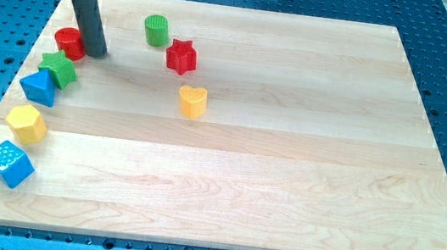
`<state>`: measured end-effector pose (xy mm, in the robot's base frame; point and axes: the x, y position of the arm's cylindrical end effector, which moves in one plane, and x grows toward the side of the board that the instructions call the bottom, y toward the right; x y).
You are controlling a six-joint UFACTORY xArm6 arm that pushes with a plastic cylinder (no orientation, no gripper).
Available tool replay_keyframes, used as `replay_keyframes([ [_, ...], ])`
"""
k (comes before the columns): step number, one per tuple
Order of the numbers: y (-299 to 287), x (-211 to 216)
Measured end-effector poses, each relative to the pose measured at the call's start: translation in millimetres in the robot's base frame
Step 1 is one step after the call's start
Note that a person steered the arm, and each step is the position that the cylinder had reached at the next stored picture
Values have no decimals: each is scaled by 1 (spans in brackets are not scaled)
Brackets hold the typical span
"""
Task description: Nudge the red circle
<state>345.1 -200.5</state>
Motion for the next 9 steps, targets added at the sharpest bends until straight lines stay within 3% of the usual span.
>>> replay_keyframes([
  [3, 42, 0],
  [7, 41, -2],
  [9, 13, -2],
])
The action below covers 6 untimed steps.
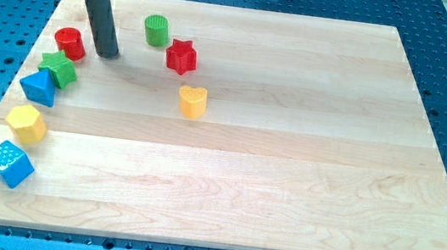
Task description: Nudge the red circle
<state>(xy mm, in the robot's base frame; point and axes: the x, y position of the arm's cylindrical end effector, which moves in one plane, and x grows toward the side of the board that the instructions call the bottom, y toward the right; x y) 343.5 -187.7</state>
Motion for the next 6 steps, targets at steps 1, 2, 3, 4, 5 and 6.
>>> replay_keyframes([
  [1, 0, 0],
  [2, -6, 0],
  [3, -14, 0],
  [4, -14, 0],
  [5, -16, 0],
  [6, -18, 0],
])
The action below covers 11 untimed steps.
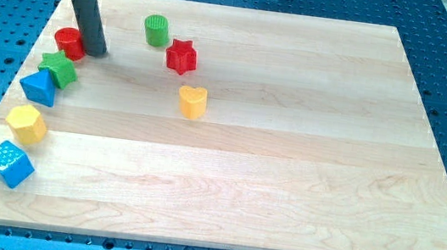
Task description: Nudge the red circle
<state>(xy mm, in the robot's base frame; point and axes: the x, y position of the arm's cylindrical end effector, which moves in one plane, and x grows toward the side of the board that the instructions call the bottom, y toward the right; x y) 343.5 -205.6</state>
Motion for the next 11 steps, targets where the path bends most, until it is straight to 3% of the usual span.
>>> replay_keyframes([
  [9, -3, -3],
  [10, 2, -3],
  [11, 44, -5],
])
